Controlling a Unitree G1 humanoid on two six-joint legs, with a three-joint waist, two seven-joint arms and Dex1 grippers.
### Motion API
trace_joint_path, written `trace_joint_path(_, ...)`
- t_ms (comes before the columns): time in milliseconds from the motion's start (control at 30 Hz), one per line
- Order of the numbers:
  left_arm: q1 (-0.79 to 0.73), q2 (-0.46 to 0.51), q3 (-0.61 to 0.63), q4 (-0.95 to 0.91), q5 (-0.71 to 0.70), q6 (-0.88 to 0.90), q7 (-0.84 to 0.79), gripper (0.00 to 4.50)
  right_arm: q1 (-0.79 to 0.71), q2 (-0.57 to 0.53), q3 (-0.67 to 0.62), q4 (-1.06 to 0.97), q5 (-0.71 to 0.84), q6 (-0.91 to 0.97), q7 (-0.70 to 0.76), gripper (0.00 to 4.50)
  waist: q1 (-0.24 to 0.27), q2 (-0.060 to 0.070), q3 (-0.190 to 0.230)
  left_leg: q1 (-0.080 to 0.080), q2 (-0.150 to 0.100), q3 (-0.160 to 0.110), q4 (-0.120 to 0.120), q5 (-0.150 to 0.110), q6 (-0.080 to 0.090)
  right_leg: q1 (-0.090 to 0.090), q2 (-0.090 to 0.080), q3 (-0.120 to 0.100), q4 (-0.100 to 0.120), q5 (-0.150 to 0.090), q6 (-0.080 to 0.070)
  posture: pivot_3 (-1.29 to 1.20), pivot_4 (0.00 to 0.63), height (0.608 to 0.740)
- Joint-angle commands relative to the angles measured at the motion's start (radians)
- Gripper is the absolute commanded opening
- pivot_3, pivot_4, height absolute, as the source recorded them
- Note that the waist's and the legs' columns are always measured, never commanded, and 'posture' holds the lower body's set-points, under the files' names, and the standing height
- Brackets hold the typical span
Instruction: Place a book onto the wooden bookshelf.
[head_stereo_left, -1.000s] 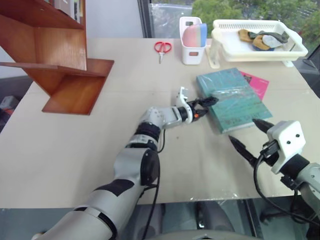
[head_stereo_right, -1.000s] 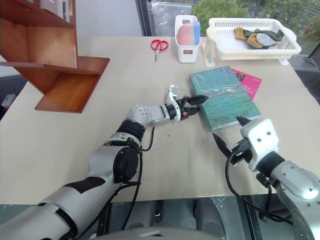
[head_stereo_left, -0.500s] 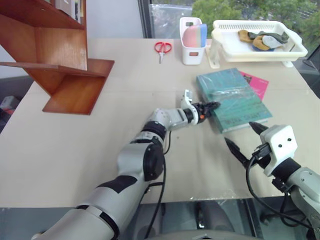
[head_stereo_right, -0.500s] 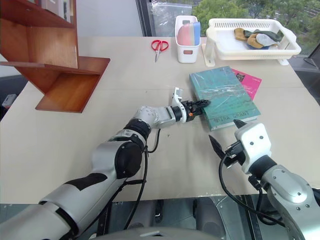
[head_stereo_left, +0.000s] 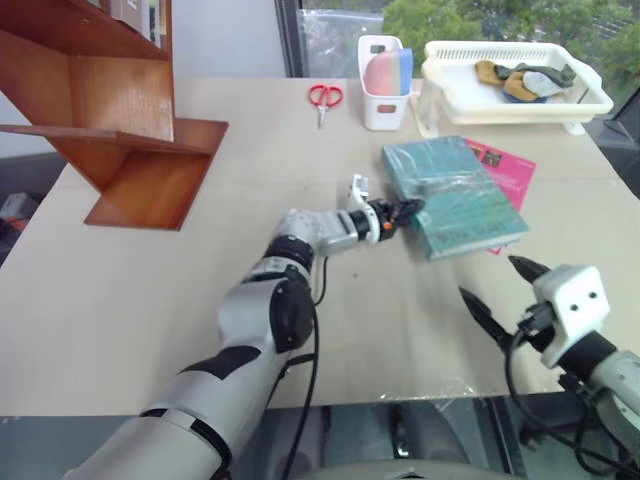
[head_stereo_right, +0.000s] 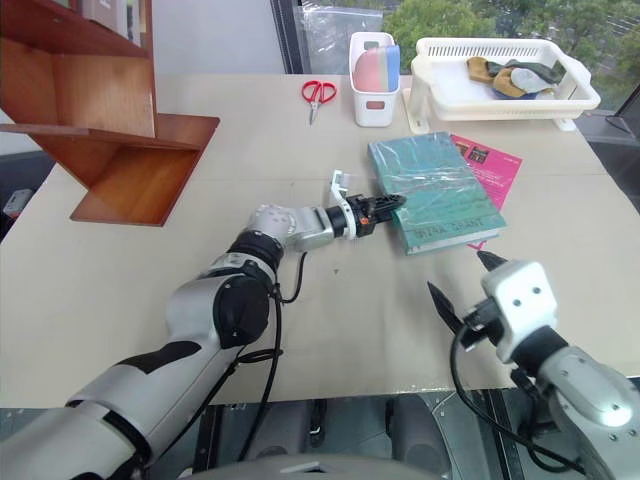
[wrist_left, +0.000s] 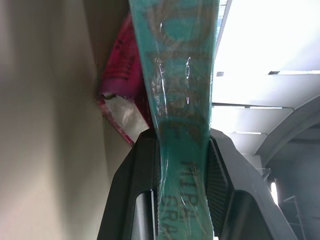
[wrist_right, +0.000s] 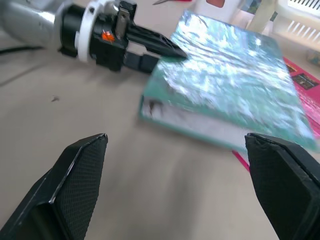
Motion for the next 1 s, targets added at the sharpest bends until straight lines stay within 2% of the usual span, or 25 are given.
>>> trace_joint_path(33,0.025,0.027,0.013,-0.077,-0.017,0.064,0.018,0.73,0.05,-0.031,-0.088,-0.042,0.079,-0.137,0.056,4.5,-0.001,0.0,0.0,0.001,0.0,0.0,0.0,0.0,0.0,0.001,0.0,0.0,0.0,0.0,0.0,0.0,0.15,0.74)
trace_joint_path(133,0.07,0.073,0.013,-0.193,-0.037,0.156,0.03,0.73,0.022,-0.056,-0.103,-0.042,0.11,-0.153,0.06,4.5,-0.003,0.0,0.0,0.001,0.0,0.0,0.001,0.0,0.0,0.001,0.0,0.0,0.001,0.0,0.0,0.0,0.15,0.74)
trace_joint_path(233,0.157,0.13,-0.039,-0.446,-0.061,0.273,0.016,0.73,-0.077,-0.072,-0.075,-0.027,0.142,-0.115,0.057,4.5,-0.014,0.0,0.0,0.002,0.001,-0.001,0.001,0.0,-0.001,0.001,0.0,0.0,0.002,0.0,0.0,0.0,0.15,0.74)
trace_joint_path(367,0.262,0.208,-0.127,-0.787,-0.077,0.295,-0.025,0.73,-0.212,-0.092,-0.024,0.037,0.187,-0.093,0.085,4.5,-0.005,-0.001,0.0,0.001,0.002,-0.002,0.001,0.001,-0.002,0.001,0.001,-0.001,0.002,0.0,0.0,0.0,0.15,0.74)
trace_joint_path(400,0.27,0.24,-0.128,-0.86,-0.092,0.301,-0.037,0.73,-0.255,-0.1,-0.007,0.069,0.193,-0.094,0.105,4.5,0.0,0.0,0.0,0.001,0.002,-0.001,0.001,0.001,-0.002,0.001,0.001,-0.001,0.002,0.0,0.0,0.0,0.15,0.74)
trace_joint_path(467,0.321,0.347,-0.222,-1.029,-0.069,0.248,-0.135,0.73,-0.334,-0.111,0.025,0.132,0.195,-0.101,0.148,4.5,0.001,0.0,0.0,0.001,0.002,-0.001,0.002,0.001,-0.002,0.001,0.0,-0.001,0.002,0.0,-0.001,0.0,0.15,0.74)
trace_joint_path(600,0.414,0.544,-0.375,-1.238,0.061,-0.015,-0.317,0.73,-0.471,-0.116,0.085,0.249,0.18,-0.125,0.231,4.5,0.004,0.0,0.0,0.001,0.002,-0.001,0.001,0.001,-0.002,0.001,0.001,0.0,0.001,0.0,-0.001,0.0,0.15,0.74)
trace_joint_path(667,0.46,0.675,-0.476,-1.289,0.261,-0.342,-0.416,0.73,-0.525,-0.107,0.114,0.299,0.174,-0.136,0.269,4.5,0.014,0.001,0.0,0.001,0.002,-0.001,0.0,0.001,-0.001,0.001,0.0,-0.001,0.001,0.0,-0.001,0.0,0.15,0.74)
trace_joint_path(767,0.416,0.817,-0.502,-1.267,0.5,-0.824,-0.469,0.73,-0.604,-0.096,0.162,0.388,0.161,-0.161,0.339,4.5,0.014,0.0,0.001,0.001,0.002,0.0,0.0,0.001,-0.001,0.001,0.0,0.0,0.0,0.0,-0.002,0.0,0.15,0.74)
trace_joint_path(867,0.345,0.886,-0.487,-1.203,0.559,-1.008,-0.509,0.73,-0.643,-0.09,0.179,0.441,0.147,-0.179,0.382,4.5,0.024,0.0,0.001,-0.001,0.002,0.0,0.0,0.001,-0.001,0.0,0.0,-0.001,-0.002,0.001,-0.002,0.0,0.15,0.74)
trace_joint_path(1000,0.252,1.04,-0.466,-1.076,0.6,-1.171,-0.631,0.73,-0.681,-0.092,0.193,0.505,0.128,-0.201,0.44,4.5,0.026,0.0,0.001,-0.001,0.002,0.002,0.0,0.0,0.0,0.0,0.0,-0.001,-0.004,0.001,-0.002,0.0,0.15,0.74)
